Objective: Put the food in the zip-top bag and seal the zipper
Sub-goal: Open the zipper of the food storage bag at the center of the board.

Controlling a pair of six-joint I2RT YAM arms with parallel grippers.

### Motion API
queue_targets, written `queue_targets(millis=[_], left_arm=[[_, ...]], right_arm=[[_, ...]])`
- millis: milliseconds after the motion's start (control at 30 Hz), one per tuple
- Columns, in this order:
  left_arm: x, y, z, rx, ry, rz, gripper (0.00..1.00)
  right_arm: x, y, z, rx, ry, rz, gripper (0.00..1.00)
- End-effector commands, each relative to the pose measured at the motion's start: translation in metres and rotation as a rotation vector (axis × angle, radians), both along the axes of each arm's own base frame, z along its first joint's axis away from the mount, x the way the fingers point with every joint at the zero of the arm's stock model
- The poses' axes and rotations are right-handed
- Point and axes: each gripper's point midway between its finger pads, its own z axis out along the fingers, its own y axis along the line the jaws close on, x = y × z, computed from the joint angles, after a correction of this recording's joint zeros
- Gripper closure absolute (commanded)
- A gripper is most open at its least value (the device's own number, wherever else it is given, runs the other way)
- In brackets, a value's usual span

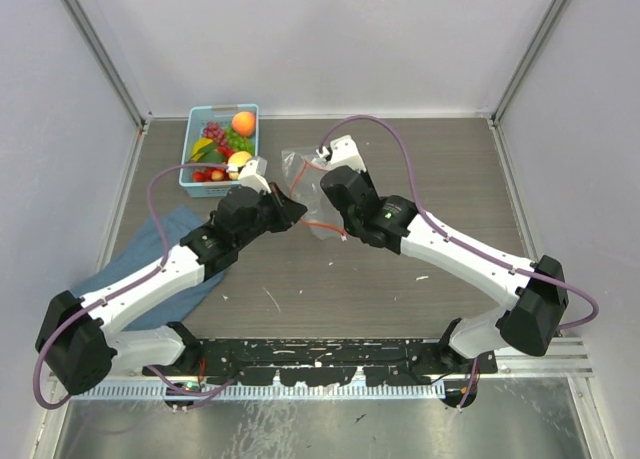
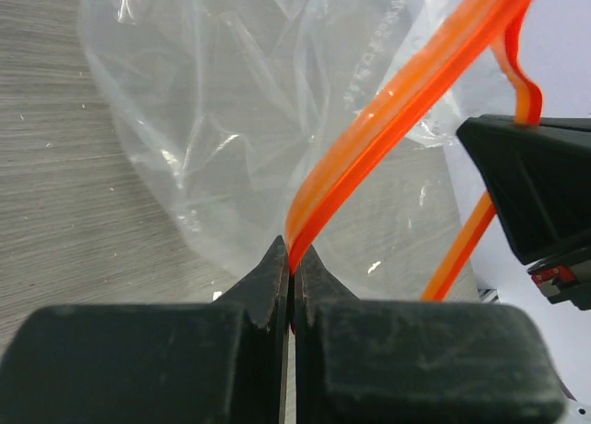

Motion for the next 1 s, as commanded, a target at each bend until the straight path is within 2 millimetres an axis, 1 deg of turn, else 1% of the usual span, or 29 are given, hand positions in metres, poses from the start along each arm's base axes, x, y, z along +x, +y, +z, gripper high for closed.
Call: queue_targets(millis=[0, 33, 100, 200, 267, 433, 467, 500, 567, 633, 667, 700, 767, 833, 967], left_arm=[[0.0, 0.001, 0.007, -0.003, -0.039, 0.0, 1.0], [0.0, -0.001, 0.009, -0.02, -0.039, -0.007, 1.0], [-0.001, -0.006, 0.011, -0.05, -0.038, -0.019, 1.0], [-0.001, -0.012, 0.015, -0.101, -0.034, -0.03, 1.0], [-0.001, -0.016, 0.017, -0.136, -0.032, -0.034, 1.0], [-0.001, -0.024, 0.02, -0.212, -0.025, -0.049, 1.0], [-0.001, -0.025, 0.021, -0.218, -0.024, -0.052, 1.0], [-0.002, -0.025, 0.021, -0.217, -0.025, -0.054, 1.0], [-0.002, -0.021, 0.022, -0.195, -0.027, -0.047, 1.0], [-0.002, -0.015, 0.021, -0.159, -0.032, -0.03, 1.0], [-0.002, -0.011, 0.022, -0.143, -0.039, -0.019, 1.0], [-0.002, -0.008, 0.022, -0.121, -0.043, -0.011, 1.0], [-0.001, -0.002, 0.022, -0.077, -0.056, 0.001, 1.0], [0.001, 0.001, 0.021, -0.037, -0.064, 0.005, 1.0], [0.005, -0.003, 0.015, 0.03, -0.051, -0.016, 1.0]], right_arm=[[-0.006, 0.02, 0.006, 0.142, 0.022, 0.068, 0.76], [-0.008, 0.029, 0.002, 0.175, 0.041, 0.094, 0.71], [-0.011, 0.038, -0.004, 0.228, 0.065, 0.12, 0.65], [-0.014, 0.041, -0.012, 0.287, 0.07, 0.116, 0.56], [-0.016, 0.041, -0.017, 0.327, 0.067, 0.11, 0.54], [-0.023, 0.049, -0.034, 0.414, 0.086, 0.129, 0.54], [-0.023, 0.046, -0.039, 0.411, 0.087, 0.115, 0.58], [-0.023, 0.043, -0.039, 0.404, 0.08, 0.101, 0.64], [-0.021, 0.03, -0.038, 0.361, 0.058, 0.059, 0.78], [-0.018, 0.013, -0.032, 0.285, 0.028, 0.013, 0.91], [-0.017, 0.005, -0.027, 0.252, 0.015, -0.006, 0.96], [-0.016, -0.004, -0.022, 0.221, 0.0, -0.026, 0.99], [-0.015, -0.02, -0.013, 0.16, -0.022, -0.064, 0.99], [-0.015, -0.031, -0.005, 0.111, -0.041, -0.085, 0.99], [-0.017, -0.048, 0.006, 0.03, -0.059, -0.119, 0.99]])
